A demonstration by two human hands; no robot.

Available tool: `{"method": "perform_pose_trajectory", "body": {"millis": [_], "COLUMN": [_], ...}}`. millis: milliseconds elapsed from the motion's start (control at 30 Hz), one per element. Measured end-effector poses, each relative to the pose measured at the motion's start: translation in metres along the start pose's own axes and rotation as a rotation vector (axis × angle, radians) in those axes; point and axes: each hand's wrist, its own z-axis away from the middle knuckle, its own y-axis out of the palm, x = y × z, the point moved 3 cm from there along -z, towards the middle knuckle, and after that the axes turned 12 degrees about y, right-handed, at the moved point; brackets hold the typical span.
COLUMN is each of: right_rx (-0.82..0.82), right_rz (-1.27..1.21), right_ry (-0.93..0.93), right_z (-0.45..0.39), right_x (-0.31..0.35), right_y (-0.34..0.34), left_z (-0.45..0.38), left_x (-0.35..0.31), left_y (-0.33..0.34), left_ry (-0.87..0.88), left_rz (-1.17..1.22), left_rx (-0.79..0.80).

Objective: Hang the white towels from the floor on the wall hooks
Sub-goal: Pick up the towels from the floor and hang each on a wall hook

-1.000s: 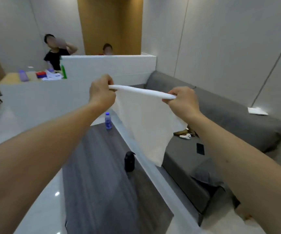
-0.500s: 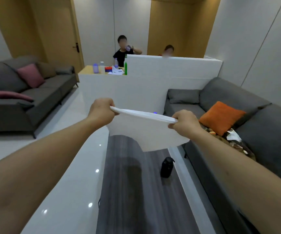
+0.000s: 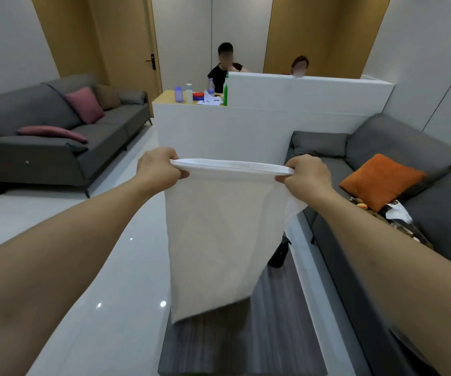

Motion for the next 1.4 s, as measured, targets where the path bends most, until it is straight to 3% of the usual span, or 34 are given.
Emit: {"method": "perform_pose_trajectory", "body": {"millis": [300,633,900,1133,1400], "right_rx": [-0.014,-0.162,-0.272,-0.309,-0.063], "right_rz": [-0.022,-0.05,-0.104,-0.127,-0.097], "right_ry": [0.039,0.089,0.064,-0.007,0.039], "right_z": [-0.053,-0.187,-0.229,-0.189,-0.062], "right_x": [0.007,0.047,0.072,0.059,-0.013], "right_y": [0.019,0.044,0.026,0.022,0.085], "left_z": [-0.046,-0.191,-0.246,-0.211,-0.052], "left_x": [0.018,0.05,0.045,0.046,0.08], "left_y": [0.009,0.032,0.01,0.005,0.066], "left_ry": [-0.029,0.091,0.136,0.125,-0.077], "left_rz": [0.121,-0.108,-0.078,0.007,0.077], "left_rx": [0.114,-0.077,-0.257,-0.226,-0.062]}}
